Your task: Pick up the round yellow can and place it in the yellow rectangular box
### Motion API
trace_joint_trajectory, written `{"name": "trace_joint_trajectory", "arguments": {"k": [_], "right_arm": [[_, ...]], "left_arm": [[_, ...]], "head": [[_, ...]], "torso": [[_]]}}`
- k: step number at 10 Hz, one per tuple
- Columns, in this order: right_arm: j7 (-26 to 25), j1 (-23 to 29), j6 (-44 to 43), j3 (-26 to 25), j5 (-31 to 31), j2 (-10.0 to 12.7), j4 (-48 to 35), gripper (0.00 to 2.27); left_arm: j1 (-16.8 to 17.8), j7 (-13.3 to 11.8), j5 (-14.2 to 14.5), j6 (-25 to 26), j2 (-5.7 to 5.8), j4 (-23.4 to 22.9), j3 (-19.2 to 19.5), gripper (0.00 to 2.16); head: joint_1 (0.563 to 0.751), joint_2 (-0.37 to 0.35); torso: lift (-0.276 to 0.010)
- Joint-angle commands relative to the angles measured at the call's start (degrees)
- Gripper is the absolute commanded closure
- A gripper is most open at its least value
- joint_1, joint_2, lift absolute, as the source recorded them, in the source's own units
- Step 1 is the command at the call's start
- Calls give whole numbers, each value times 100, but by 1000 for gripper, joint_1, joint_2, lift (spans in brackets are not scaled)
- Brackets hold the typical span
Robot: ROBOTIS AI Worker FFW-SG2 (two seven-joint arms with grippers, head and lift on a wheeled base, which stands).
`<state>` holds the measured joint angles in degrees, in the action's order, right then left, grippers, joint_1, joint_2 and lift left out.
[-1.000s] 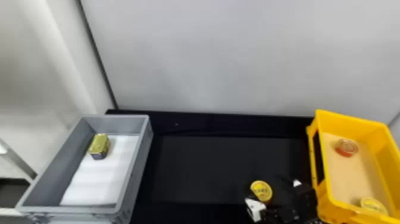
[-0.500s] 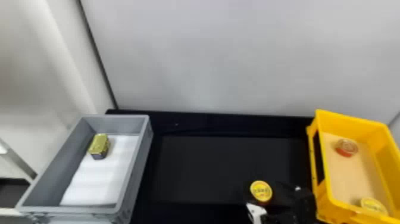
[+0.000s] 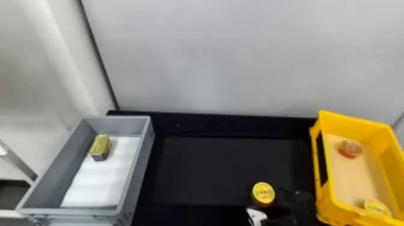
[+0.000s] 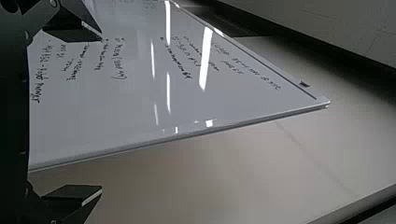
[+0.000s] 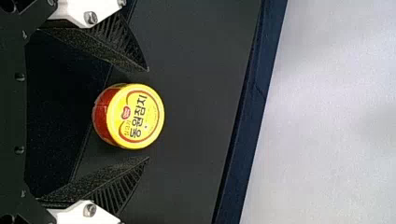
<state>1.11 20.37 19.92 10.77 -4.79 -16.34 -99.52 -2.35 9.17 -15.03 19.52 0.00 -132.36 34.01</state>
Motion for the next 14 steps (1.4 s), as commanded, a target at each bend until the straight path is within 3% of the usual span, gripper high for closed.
{"name": "trace_joint_trajectory", "arguments": {"k": [1,3,7,10,14], "right_arm": [[-5,-23,-22,84,-57,-89,3,217],[-14,-23,-22,84,-57,-89,-6,487],[-41,-15,-22,93,-57,-89,-14,627],[-41,3,4,102,-57,-115,-261,635],[-5,3,224,58,-57,-353,-1377,635]], "left_arm": [[-3,7,-9,0,-15,0,2,125],[-3,-2,-9,0,-15,0,11,125],[-3,-2,-9,0,-15,0,19,125],[-11,-2,-9,0,-15,9,54,125],[-11,-2,-9,0,-15,17,90,125]], "head": [[694,14],[694,14],[694,14],[694,14],[694,14]], "torso": [[-90],[-90],[-90],[-90],[-90]]}}
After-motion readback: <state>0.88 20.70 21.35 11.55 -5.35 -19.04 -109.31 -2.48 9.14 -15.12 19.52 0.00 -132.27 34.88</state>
